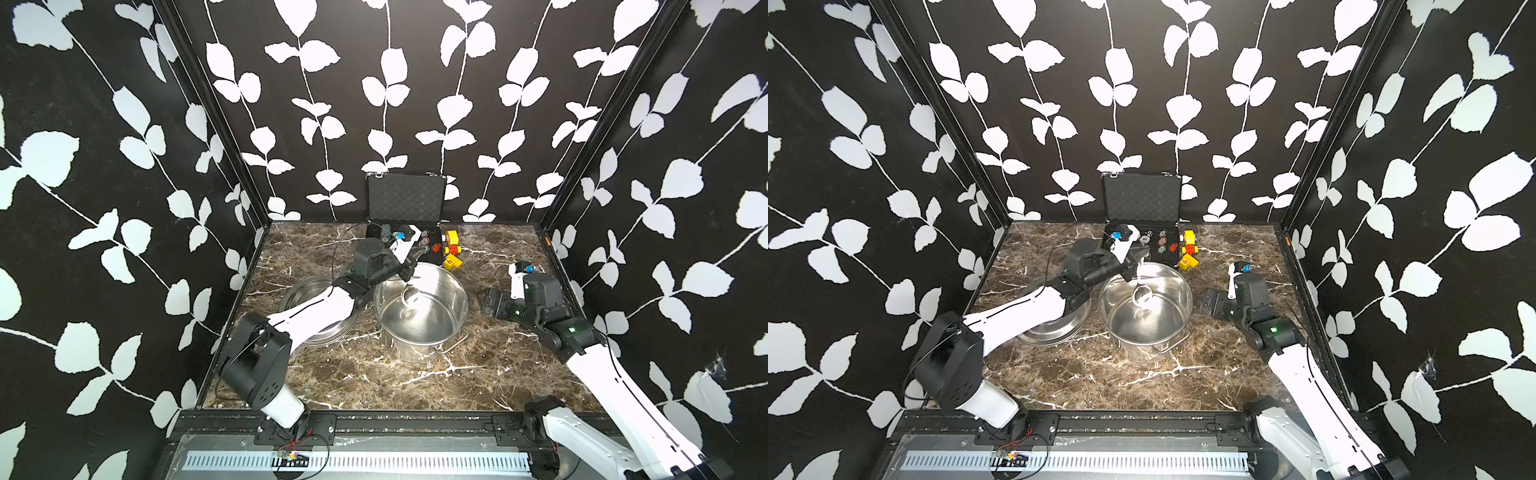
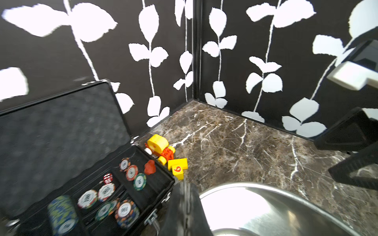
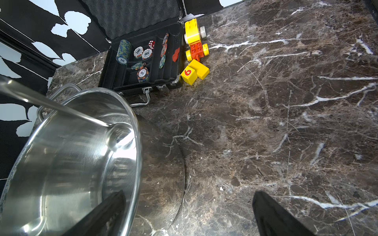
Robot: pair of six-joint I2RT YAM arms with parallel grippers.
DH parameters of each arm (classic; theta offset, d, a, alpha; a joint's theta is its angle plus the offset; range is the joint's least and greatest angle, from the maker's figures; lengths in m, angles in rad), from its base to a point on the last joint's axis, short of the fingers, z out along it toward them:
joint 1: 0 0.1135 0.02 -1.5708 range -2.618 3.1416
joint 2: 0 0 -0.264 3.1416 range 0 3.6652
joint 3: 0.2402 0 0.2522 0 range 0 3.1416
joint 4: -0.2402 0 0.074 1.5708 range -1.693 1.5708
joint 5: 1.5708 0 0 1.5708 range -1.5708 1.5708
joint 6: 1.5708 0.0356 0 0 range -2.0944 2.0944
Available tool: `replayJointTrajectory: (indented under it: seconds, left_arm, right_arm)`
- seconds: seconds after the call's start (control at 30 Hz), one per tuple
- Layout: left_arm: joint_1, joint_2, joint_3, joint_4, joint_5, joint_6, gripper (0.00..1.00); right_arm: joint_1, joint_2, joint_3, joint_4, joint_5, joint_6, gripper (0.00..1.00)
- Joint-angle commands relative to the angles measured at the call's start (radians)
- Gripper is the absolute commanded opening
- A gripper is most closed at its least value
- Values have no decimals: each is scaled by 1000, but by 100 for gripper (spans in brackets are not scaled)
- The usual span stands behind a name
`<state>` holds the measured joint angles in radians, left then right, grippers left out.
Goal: Stir the soup with a spoon
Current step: Stir the soup in the pan with a stick.
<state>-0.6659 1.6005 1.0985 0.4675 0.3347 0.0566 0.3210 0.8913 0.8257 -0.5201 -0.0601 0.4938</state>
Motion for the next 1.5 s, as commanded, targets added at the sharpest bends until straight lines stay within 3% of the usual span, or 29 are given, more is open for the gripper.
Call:
replayJointTrajectory:
  seconds: [0.0,0.33,0.67,0.9,1.03,1.3,1.47]
  left_arm:
    - [-29,27,85,-28,75,30,0]
    - [-176,118,203,-76,119,100,0]
    - [-234,85,149,-19,243,105,0]
    - [-284,-13,70,-69,249,140,0]
    - [-314,-79,30,-155,224,196,0]
    - [-319,-239,-125,-181,170,173,0]
    - [-308,-336,-241,-107,36,138,0]
  right_arm:
    - [4,-6,20,13,2,-4,99]
    - [5,-22,13,5,17,-8,99]
    - [4,-22,-7,21,16,-5,99]
    - [4,-20,-22,43,11,-1,99]
    - [4,-14,-28,54,6,3,99]
    - [4,-15,-30,60,4,3,99]
    - [4,-9,-38,77,-3,12,99]
